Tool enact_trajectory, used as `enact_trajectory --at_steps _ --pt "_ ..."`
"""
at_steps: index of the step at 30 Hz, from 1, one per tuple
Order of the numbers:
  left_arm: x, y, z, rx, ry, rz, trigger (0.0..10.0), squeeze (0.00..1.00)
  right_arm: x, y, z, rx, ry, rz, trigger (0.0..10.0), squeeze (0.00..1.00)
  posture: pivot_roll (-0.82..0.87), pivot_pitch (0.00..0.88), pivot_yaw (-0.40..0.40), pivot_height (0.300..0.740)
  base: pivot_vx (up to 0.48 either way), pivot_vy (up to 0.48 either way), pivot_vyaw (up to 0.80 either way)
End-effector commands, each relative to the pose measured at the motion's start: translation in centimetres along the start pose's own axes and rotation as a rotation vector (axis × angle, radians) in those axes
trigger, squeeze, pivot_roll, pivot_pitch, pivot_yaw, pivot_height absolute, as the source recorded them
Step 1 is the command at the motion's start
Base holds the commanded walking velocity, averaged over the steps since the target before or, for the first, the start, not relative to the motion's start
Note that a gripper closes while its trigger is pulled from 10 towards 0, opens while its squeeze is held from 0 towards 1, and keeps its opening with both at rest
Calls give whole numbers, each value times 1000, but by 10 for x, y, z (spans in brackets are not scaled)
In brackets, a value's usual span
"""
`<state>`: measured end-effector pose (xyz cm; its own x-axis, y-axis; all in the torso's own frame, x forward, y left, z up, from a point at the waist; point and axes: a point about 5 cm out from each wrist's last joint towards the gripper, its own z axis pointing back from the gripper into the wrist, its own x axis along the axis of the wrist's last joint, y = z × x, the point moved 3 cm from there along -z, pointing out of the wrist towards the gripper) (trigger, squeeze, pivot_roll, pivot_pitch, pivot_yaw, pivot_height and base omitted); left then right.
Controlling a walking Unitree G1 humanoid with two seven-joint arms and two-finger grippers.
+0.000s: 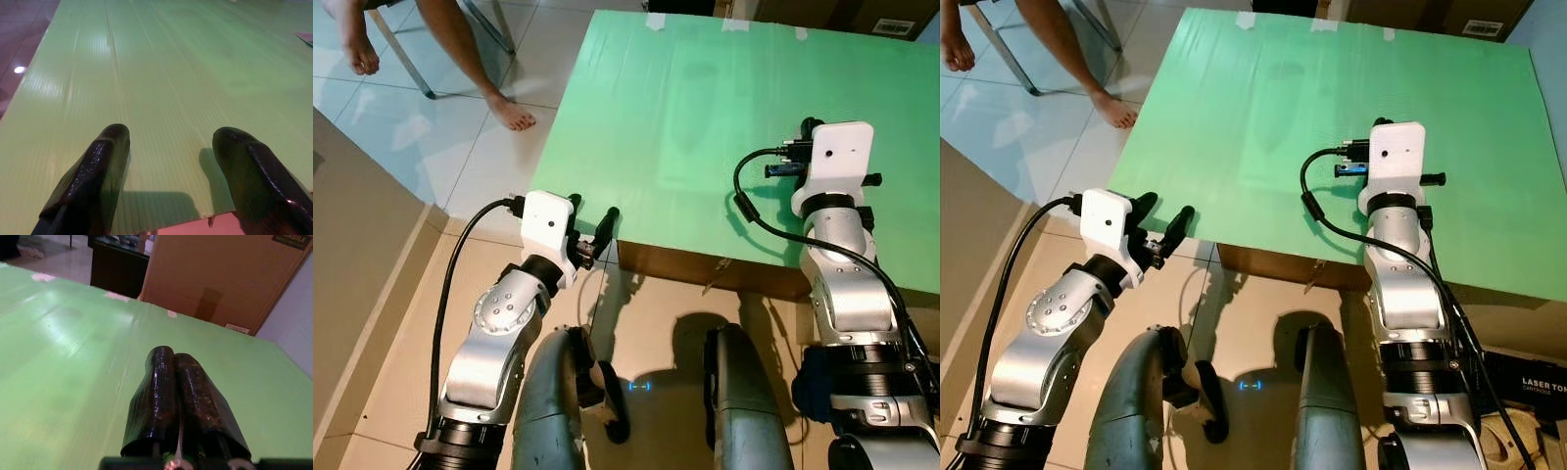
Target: Hang keys on a hook
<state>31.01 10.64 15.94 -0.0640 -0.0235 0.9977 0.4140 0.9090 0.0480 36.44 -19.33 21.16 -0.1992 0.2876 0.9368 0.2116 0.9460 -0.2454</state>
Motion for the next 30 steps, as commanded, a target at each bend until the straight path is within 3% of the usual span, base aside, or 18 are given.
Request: enact_trajectory --at_steps 1,7,16,25,26,28,29,30 --pt "-5 0 2 7 16 0 10000 0 -12 -5 6 0 54 8 10000 1000 -163 312 43 610 0 0 0" --pt "-6 0 3 11 18 1 10000 0 -21 0 21 75 70 136 10000 1000 -168 310 37 610 0 0 0" --pt "-5 -1 1 7 15 5 10000 0 -38 -7 31 42 130 63 10000 1000 -173 313 43 610 0 0 0" --pt "-4 -2 0 7 13 3 10000 0 -34 -3 28 50 113 64 10000 1000 -171 315 47 610 0 0 0" --pt "-4 -2 1 7 13 3 10000 0 -34 -4 27 53 117 61 10000 682 -171 315 47 610 0 0 0" --pt "-4 -2 1 7 13 4 10000 0 -34 -4 26 54 118 59 10000 682 -171 315 47 610 0 0 0" --pt "-4 -2 1 7 13 4 10000 0 -34 -4 25 53 116 61 10000 0 -171 317 46 610 0 0 0" --pt "-4 -2 1 7 14 4 10000 0 -34 -5 25 51 115 66 10000 0 -171 317 46 610 0 0 0"
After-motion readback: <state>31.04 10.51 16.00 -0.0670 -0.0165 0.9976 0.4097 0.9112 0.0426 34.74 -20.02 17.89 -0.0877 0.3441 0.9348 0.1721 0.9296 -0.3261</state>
